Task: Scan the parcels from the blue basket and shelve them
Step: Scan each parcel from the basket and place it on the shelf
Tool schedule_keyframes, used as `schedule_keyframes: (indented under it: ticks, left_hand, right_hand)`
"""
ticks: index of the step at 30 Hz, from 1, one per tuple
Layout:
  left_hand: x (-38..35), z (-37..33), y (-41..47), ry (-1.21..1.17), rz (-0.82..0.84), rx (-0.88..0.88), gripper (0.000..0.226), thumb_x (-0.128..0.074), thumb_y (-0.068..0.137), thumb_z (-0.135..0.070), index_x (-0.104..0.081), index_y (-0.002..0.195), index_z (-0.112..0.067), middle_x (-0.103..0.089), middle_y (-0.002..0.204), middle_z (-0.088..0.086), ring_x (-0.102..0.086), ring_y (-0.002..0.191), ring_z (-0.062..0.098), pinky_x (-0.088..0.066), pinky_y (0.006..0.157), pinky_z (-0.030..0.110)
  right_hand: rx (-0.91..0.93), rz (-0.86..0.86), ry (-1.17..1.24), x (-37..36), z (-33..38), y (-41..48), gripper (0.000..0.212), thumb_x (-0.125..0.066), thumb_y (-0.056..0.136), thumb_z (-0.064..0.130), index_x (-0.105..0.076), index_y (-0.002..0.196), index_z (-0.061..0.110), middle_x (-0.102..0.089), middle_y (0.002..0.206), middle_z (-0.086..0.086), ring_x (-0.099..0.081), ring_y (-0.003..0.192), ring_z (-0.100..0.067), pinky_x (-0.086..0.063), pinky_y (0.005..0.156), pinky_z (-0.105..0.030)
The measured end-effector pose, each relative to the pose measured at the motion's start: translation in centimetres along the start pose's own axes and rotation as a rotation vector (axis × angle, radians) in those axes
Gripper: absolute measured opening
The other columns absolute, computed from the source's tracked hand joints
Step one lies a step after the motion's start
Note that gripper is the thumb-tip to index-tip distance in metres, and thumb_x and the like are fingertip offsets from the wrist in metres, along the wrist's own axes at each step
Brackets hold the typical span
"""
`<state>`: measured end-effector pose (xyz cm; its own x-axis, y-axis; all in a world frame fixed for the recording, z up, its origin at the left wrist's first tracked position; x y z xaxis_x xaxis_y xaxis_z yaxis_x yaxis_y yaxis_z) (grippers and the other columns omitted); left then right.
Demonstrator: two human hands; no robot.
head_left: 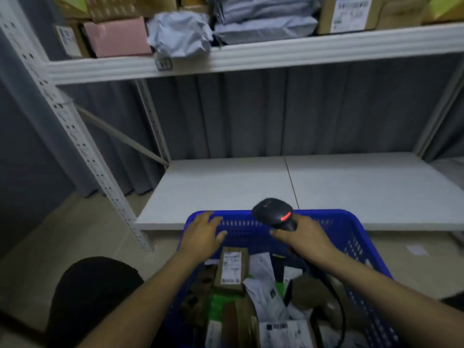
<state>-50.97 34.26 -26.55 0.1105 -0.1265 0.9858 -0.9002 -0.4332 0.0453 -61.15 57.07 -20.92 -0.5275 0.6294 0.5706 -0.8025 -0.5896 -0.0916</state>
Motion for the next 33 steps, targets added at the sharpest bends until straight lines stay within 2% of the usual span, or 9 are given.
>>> schedule_keyframes:
  ticks: [3,5,7,11,13,19,25,29,33]
  left_hand:
    - [-5.7,-0.8,-0.6,-0.019,0.133,0.027,0.054,-0.044,0.098,-0.045,-0.037,0.147,-0.023,-0.027,0.155,0.004,-0.032,0.138,0.024,-0.033,0.111,0.036]
    - [-9.2,-1.3,-0.6,-0.040,0.220,0.040,0.053,-0.046,0.097,-0.044,-0.036,0.146,-0.025,-0.030,0.153,0.003,-0.036,0.135,0.023,-0.036,0.108,0.035]
    - [-12.3,-1.6,0.2,-0.046,0.297,0.053,0.057,-0.047,0.096,-0.046,-0.033,0.147,-0.026,-0.031,0.152,0.003,-0.037,0.133,0.022,-0.035,0.108,0.035]
    - [-18.1,-1.2,2.9,-0.012,0.446,0.153,0.067,-0.043,0.098,-0.047,-0.018,0.153,-0.019,-0.016,0.160,0.009,-0.026,0.142,0.027,-0.023,0.116,0.039]
    - [-20.7,-0.8,4.4,-0.039,0.491,0.228,0.071,-0.044,0.098,-0.047,-0.014,0.154,-0.017,-0.012,0.160,0.013,-0.023,0.143,0.030,-0.021,0.116,0.038]
    - [-27.2,0.5,7.7,-0.107,0.553,0.392,0.091,-0.054,0.091,-0.052,-0.001,0.155,-0.015,0.001,0.159,0.022,-0.011,0.145,0.041,-0.018,0.118,0.043]
    - [-30.2,1.3,8.2,-0.173,0.592,0.517,0.105,-0.052,0.084,-0.069,0.016,0.151,-0.025,0.019,0.154,0.031,0.007,0.144,0.048,-0.011,0.116,0.051]
    - [-29.4,1.8,8.5,-0.267,0.533,0.563,0.116,-0.053,0.070,-0.077,0.013,0.152,-0.029,-0.002,0.152,0.033,-0.016,0.137,0.048,-0.022,0.112,0.045]
    - [-25.7,0.8,8.6,-0.405,0.412,0.627,0.109,-0.071,0.076,-0.058,0.002,0.153,-0.034,-0.013,0.148,0.024,-0.026,0.131,0.043,-0.031,0.107,0.044]
  right_hand:
    - [-0.077,0.042,-0.075,-1.3,-5.7,0.4,0.026,-0.075,0.082,0.031,-0.067,0.094,0.011,-0.068,0.083,-0.005,-0.060,0.068,-0.010,-0.045,0.058,-0.022]
    - [-0.095,0.084,-0.118,-2.2,-8.2,1.1,0.027,-0.072,0.083,0.031,-0.067,0.094,0.007,-0.066,0.079,-0.002,-0.056,0.064,-0.005,-0.039,0.052,-0.012]
    - [-0.090,0.137,-0.135,-2.8,-9.3,2.5,0.026,-0.072,0.083,0.031,-0.066,0.093,0.008,-0.062,0.076,0.003,-0.053,0.062,-0.002,-0.036,0.047,-0.010]
    - [-0.139,0.152,-0.052,-3.5,-11.4,5.6,0.025,-0.073,0.083,0.030,-0.065,0.089,0.007,-0.066,0.081,-0.006,-0.052,0.064,-0.003,-0.037,0.046,-0.007]
    - [-0.202,0.130,-0.034,-3.8,-13.1,6.7,0.020,-0.073,0.084,0.028,-0.062,0.085,0.012,-0.061,0.074,0.000,-0.050,0.063,-0.001,-0.037,0.046,-0.007]
    - [-0.386,0.142,0.082,-6.1,-16.9,9.3,0.020,-0.075,0.081,0.030,-0.058,0.076,0.023,-0.057,0.063,0.005,-0.054,0.058,-0.010,-0.041,0.052,-0.022]
    - [-0.465,0.133,0.090,-6.8,-18.2,10.0,0.021,-0.074,0.083,0.025,-0.065,0.085,0.006,-0.066,0.065,-0.010,-0.059,0.047,-0.016,-0.046,0.044,-0.023]
    - [-0.461,0.136,0.066,-6.9,-18.3,9.9,0.018,-0.074,0.083,0.024,-0.062,0.076,0.013,-0.065,0.061,-0.007,-0.057,0.045,-0.011,-0.047,0.046,-0.024]
    - [-0.446,0.142,0.119,-6.9,-17.6,9.7,0.020,-0.074,0.083,0.029,-0.062,0.082,0.013,-0.063,0.062,-0.002,-0.058,0.049,-0.014,-0.045,0.045,-0.023]
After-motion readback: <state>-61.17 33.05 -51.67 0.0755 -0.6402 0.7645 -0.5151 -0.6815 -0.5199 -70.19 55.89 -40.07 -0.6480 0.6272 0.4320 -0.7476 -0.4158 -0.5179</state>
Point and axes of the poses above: each hand's wrist, its own y-axis towards the middle knuckle, its own x-axis out of the back of the hand, z = x × y, the point moved 2 cm from there along y, towards the middle knuckle
